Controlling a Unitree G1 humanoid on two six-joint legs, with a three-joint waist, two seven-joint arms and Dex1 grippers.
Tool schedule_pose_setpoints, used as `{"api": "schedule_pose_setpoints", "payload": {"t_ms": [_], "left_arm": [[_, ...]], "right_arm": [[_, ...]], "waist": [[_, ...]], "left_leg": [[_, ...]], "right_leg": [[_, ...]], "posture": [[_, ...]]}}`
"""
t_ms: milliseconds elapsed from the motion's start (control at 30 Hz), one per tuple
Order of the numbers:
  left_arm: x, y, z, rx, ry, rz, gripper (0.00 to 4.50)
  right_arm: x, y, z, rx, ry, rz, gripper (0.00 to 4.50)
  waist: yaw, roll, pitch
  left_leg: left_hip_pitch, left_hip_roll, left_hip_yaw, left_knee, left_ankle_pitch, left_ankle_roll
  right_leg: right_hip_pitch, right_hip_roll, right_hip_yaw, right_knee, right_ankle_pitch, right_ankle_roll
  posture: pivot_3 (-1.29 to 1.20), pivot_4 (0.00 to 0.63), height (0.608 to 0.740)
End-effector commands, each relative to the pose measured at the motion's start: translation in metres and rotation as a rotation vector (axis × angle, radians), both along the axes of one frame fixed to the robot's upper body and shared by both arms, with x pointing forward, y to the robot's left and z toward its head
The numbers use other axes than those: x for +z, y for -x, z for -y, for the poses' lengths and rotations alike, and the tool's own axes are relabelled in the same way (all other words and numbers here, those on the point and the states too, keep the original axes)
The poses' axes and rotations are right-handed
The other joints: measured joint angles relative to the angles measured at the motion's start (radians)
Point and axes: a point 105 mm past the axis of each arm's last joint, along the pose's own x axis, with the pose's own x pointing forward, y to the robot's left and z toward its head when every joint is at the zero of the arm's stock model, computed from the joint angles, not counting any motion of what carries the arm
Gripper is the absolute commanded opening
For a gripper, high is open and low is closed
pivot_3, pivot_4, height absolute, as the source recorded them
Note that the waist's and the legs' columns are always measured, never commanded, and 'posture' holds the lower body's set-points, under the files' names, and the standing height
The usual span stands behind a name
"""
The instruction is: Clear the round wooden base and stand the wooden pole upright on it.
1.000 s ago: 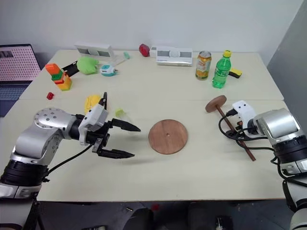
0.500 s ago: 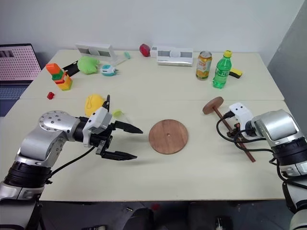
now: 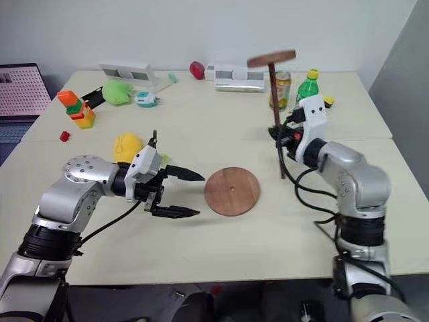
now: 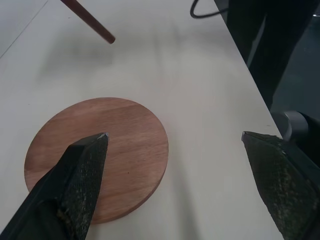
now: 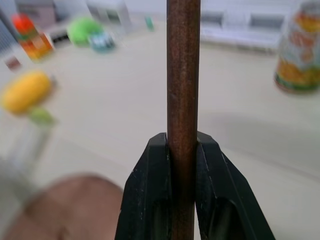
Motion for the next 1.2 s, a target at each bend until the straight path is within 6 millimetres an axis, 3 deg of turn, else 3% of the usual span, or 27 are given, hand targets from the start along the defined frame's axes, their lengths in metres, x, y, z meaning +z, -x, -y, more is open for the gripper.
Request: {"api": "schedule_pose_setpoints", "payload": {"t_ms": [33, 133, 467, 833, 1200], "left_arm": [[0.007, -0.005, 0.0, 0.029, 0.035, 0.022, 4.5], [0.005, -0.004, 0.0, 0.027, 0.026, 0.015, 4.5], [0.007, -0.001, -0.005, 0.03, 0.005, 0.008, 4.5], [-0.009, -0.001, -0.008, 0.061, -0.029, -0.012, 4.5], [-0.008, -0.002, -0.012, 0.073, -0.032, -0.01, 4.5]], "right_arm": [[0.028, 0.023, -0.03, 0.075, -0.112, 0.206, 0.23], [0.017, 0.028, -0.054, 0.086, -0.095, 0.27, 0.23], [-0.017, 0.036, -0.084, 0.128, -0.093, 0.36, 0.23], [-0.044, 0.033, -0.097, 0.146, -0.067, 0.369, 0.23], [-0.06, 0.026, -0.102, 0.125, -0.036, 0.357, 0.23]], "waist": [[-0.001, 0.0, 0.0], [0.0, 0.0, 0.0], [-0.001, 0.0, 0.0], [-0.001, 0.0, 0.0], [-0.001, 0.0, 0.0]], "left_leg": [[0.0, 0.0, 0.0, 0.0, 0.0, 0.0], [0.0, 0.0, 0.0, 0.0, 0.0, 0.0], [0.001, 0.0, 0.0, 0.0, 0.0, 0.0], [0.001, 0.0, 0.0, 0.0, 0.0, 0.0], [0.002, 0.0, 0.0, 0.0, 0.0, 0.0]], "right_leg": [[0.0, 0.0, 0.0, 0.0, 0.0, 0.0], [0.0, 0.0, 0.0, 0.0, 0.0, 0.0], [0.0, 0.0, 0.0, 0.0, 0.0, 0.0], [0.0, 0.0, 0.0, 0.0, 0.0, 0.0], [0.0, 0.0, 0.0, 0.001, 0.0, 0.0]], "posture": [[0.0, 0.15, 0.74], [0.0, 0.15, 0.74], [0.0, 0.15, 0.74], [0.0, 0.15, 0.74], [0.0, 0.15, 0.74]]}}
